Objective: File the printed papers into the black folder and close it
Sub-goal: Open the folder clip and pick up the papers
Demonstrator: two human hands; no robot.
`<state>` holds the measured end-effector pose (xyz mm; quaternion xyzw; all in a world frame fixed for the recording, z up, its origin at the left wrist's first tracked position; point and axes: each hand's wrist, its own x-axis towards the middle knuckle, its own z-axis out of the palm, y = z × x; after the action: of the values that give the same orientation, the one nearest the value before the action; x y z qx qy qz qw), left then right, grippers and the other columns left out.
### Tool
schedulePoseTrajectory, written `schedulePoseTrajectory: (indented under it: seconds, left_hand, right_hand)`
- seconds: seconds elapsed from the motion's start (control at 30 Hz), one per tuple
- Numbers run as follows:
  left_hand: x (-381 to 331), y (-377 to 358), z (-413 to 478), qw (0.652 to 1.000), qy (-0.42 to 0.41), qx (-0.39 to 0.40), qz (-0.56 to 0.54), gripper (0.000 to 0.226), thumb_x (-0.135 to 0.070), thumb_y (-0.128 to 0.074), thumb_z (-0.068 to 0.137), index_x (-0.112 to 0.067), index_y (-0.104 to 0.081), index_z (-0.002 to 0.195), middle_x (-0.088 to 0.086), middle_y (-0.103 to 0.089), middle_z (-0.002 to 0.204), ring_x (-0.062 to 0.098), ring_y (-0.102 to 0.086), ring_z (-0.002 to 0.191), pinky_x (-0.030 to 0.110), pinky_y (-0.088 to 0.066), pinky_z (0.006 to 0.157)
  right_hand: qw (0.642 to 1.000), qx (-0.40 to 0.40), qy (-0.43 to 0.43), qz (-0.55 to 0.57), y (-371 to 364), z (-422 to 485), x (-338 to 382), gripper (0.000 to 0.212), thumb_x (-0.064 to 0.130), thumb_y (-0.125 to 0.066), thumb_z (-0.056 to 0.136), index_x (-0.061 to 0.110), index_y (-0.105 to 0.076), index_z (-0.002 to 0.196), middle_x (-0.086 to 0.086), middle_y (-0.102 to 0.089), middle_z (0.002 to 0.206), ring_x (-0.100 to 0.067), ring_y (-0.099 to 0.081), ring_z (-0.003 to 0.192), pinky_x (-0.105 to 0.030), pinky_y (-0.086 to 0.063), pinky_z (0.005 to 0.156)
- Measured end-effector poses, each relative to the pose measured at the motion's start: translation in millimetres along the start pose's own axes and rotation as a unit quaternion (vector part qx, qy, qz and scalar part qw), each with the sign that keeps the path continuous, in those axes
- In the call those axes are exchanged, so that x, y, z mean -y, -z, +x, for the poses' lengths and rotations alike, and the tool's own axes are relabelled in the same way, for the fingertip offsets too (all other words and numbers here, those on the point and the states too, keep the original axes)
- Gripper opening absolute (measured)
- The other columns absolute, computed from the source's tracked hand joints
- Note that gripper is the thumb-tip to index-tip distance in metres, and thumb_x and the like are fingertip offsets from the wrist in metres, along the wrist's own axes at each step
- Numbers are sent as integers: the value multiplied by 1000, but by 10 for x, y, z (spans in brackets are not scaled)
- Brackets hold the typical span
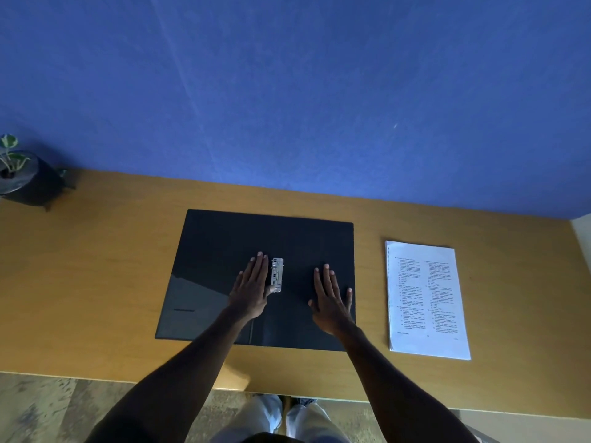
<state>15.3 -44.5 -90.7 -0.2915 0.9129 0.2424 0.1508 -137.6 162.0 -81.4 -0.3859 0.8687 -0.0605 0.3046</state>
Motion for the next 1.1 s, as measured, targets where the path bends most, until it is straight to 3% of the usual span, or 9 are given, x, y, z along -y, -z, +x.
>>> schedulePoseTrajectory:
  seconds: [0.2,0.43,0.6,0.73,0.9,1.0,1.1]
  left_hand:
    - [-13,-5,-20,999,22,-5,37,94,-59,-43,107,-20,13,171,-1,16,181,25,6,169,54,-18,132]
    - [34,105,37,996,15,73,-52,87,-59,-35,111,-25,18,170,-5,28,177,21,20,166,56,-3,133]
    - [47,283,119,982,21,128,-139,81,-58,-34,112,-24,8,172,-5,24,178,22,20,166,60,-1,131]
    - [-2,339,47,974,16,96,-204,63,-53,-25,115,-33,-9,173,-5,12,181,25,17,167,65,0,131]
    - [-26,361,-164,985,-29,39,-167,54,-53,-25,115,-42,-27,168,-14,-17,179,24,-1,168,64,-19,128]
    - [-88,451,-171,992,-30,-12,-119,48,-48,-34,115,-42,-43,161,-11,-39,172,24,-27,164,57,-44,116]
    - [-123,542,-50,989,-52,-67,-120,38,-43,-43,114,-42,-61,147,-12,-55,160,17,-44,155,53,-54,108]
  right_hand:
    - [1000,-9,0,-11,-16,0,-3,89,39,-48,108,30,16,169,4,30,176,-21,18,166,-70,-7,127]
    - [1000,-9,0,-16,-14,-6,17,89,38,-47,108,29,16,169,3,29,177,-22,17,166,-71,-7,126]
    - [1000,-6,-10,-28,-15,-6,52,90,38,-47,108,28,18,169,2,30,176,-22,17,166,-72,-8,127]
    - [999,-10,-13,-36,-7,-17,79,90,39,-46,107,27,17,169,1,27,177,-23,15,166,-71,-9,126]
    - [999,-19,-16,-39,-21,-35,95,89,38,-45,106,26,15,170,-1,26,178,-24,14,167,-71,-9,126]
    - [999,-23,-14,-44,-32,-40,87,90,38,-47,105,25,14,170,-2,24,178,-24,12,167,-72,-11,125]
    - [999,-20,-14,-43,-35,-29,81,90,38,-46,105,26,15,170,-1,25,178,-23,13,167,-71,-10,126]
